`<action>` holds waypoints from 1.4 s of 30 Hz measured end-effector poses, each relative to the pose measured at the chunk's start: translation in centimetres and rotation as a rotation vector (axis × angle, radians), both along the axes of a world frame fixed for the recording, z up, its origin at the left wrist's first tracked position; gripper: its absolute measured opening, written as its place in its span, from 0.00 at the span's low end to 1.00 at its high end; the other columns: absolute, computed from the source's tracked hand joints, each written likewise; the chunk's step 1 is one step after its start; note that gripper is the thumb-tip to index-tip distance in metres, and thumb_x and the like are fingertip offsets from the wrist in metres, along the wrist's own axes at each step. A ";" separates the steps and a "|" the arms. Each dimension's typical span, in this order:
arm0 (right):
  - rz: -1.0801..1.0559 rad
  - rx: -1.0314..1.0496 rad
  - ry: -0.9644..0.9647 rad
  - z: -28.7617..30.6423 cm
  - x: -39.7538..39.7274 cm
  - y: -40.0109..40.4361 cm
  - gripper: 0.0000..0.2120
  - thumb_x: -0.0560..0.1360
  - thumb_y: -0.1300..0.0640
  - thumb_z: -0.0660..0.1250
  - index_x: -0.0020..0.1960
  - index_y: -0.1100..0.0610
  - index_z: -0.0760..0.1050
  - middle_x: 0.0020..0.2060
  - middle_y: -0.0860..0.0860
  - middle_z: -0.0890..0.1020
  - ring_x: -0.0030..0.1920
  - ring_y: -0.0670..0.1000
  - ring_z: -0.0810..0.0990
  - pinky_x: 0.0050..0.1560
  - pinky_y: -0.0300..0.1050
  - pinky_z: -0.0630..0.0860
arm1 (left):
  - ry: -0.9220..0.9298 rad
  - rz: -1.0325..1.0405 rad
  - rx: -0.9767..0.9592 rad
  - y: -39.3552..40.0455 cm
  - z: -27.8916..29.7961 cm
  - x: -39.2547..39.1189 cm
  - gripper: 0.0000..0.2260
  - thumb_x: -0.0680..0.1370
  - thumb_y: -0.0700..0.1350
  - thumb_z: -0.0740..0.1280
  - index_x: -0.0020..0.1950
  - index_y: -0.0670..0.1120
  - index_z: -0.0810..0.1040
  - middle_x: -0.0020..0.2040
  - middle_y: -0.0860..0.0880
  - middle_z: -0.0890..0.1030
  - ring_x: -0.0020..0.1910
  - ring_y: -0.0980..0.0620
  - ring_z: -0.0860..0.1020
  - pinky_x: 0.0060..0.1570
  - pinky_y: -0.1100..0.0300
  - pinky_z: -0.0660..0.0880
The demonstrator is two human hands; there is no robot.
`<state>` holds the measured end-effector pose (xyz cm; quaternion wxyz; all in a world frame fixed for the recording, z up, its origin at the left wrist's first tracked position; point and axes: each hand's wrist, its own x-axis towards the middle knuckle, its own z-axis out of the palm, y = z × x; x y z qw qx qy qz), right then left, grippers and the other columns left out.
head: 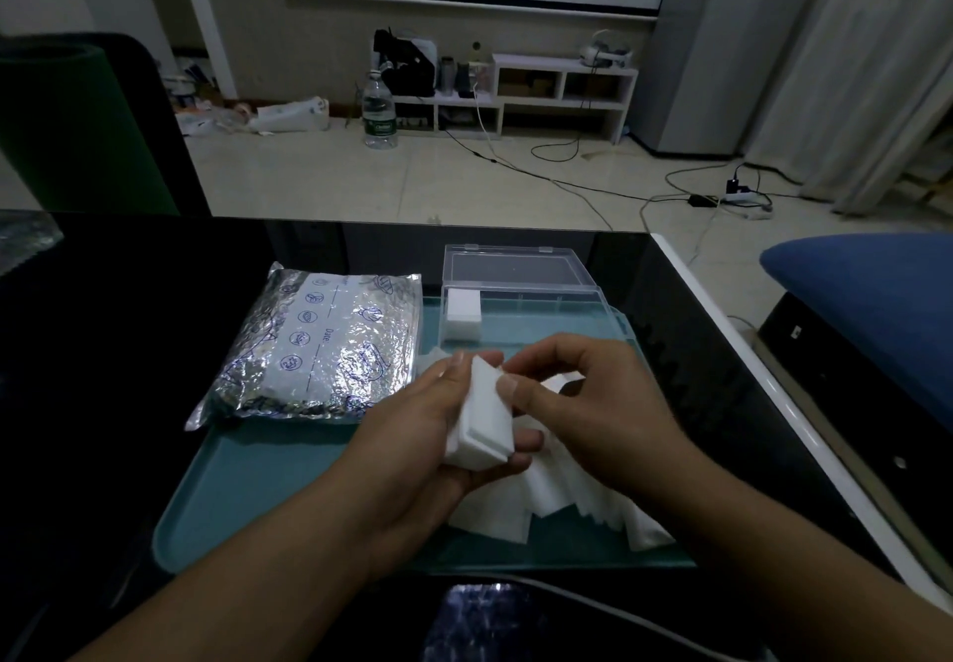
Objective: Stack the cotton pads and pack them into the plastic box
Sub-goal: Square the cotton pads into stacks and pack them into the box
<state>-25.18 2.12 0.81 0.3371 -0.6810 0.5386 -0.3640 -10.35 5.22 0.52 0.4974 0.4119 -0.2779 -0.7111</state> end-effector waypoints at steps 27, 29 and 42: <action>0.377 -0.027 0.113 1.0 -0.3 1.6 0.45 0.66 0.59 0.79 0.75 0.43 0.58 0.59 0.38 0.74 0.58 0.35 0.72 0.47 0.20 0.68 | 0.063 -0.036 -0.025 -0.4 -0.9 0.2 0.23 0.72 0.53 0.64 0.62 0.41 0.78 0.54 0.36 0.82 0.49 0.34 0.82 0.43 0.47 0.82; 0.388 -0.028 0.112 1.0 -0.3 1.7 0.45 0.67 0.59 0.79 0.75 0.43 0.58 0.60 0.39 0.73 0.58 0.32 0.71 0.46 0.19 0.68 | 0.069 -0.049 -0.030 -0.4 -1.0 0.2 0.22 0.73 0.52 0.64 0.62 0.41 0.78 0.57 0.35 0.81 0.54 0.32 0.81 0.50 0.43 0.80; 0.397 -0.071 0.098 0.7 -0.1 1.9 0.43 0.68 0.58 0.78 0.74 0.41 0.58 0.62 0.39 0.72 0.57 0.30 0.72 0.47 0.22 0.71 | 0.076 -0.112 -0.071 -0.2 -0.8 0.0 0.16 0.79 0.48 0.64 0.64 0.43 0.77 0.60 0.32 0.78 0.54 0.34 0.80 0.48 0.48 0.79</action>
